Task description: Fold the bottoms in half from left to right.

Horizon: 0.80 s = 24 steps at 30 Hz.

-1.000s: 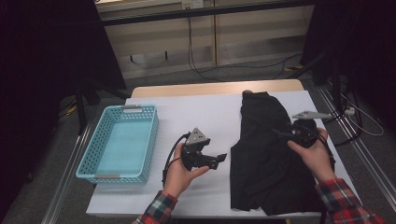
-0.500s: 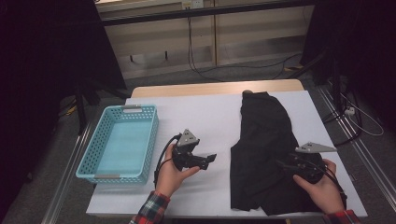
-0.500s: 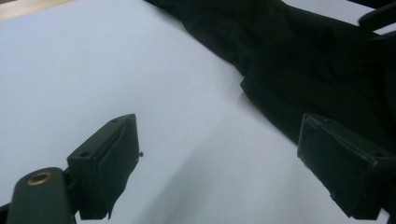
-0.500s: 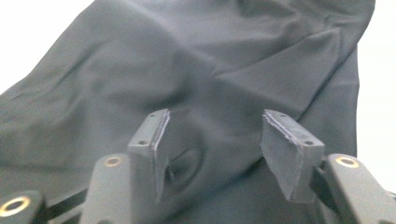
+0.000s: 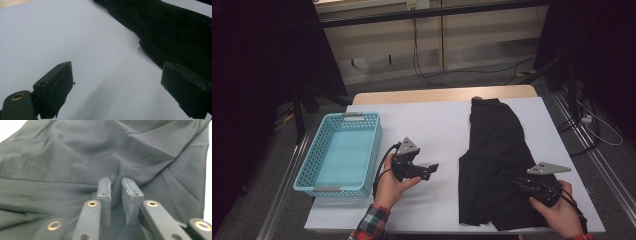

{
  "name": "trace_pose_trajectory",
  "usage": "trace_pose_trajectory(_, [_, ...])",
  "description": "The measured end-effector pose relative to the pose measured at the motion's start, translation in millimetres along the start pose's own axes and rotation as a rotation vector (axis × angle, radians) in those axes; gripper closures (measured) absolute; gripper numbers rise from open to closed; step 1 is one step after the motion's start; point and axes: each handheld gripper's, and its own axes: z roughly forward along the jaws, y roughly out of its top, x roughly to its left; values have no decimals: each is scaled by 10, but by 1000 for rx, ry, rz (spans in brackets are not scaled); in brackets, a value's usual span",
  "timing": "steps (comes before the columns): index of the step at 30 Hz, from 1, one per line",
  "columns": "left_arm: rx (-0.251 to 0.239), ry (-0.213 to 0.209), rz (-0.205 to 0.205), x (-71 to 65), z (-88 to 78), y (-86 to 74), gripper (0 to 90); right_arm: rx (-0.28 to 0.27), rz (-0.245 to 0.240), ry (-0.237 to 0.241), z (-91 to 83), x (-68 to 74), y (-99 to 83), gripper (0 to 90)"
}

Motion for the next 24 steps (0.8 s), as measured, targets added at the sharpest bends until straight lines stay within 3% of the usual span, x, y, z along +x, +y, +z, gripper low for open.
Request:
trace_pose_trajectory(3, [4,-3,3,3,18,1,106,2,6,27,6,7,-11,888])
trace_pose_trajectory(10, [7,-12,12,-26,37,20,108,-2,-32,25,-79,-35,-12,900])
trace_pose_trajectory(16, [5,-18,-3,-19,41,22,109,-69,3,28,-311,-171,-30,900])
trace_pose_trajectory(24, [4,-19,-6,-17,31,26,107,-90,55,12,-516,-414,-193,900])
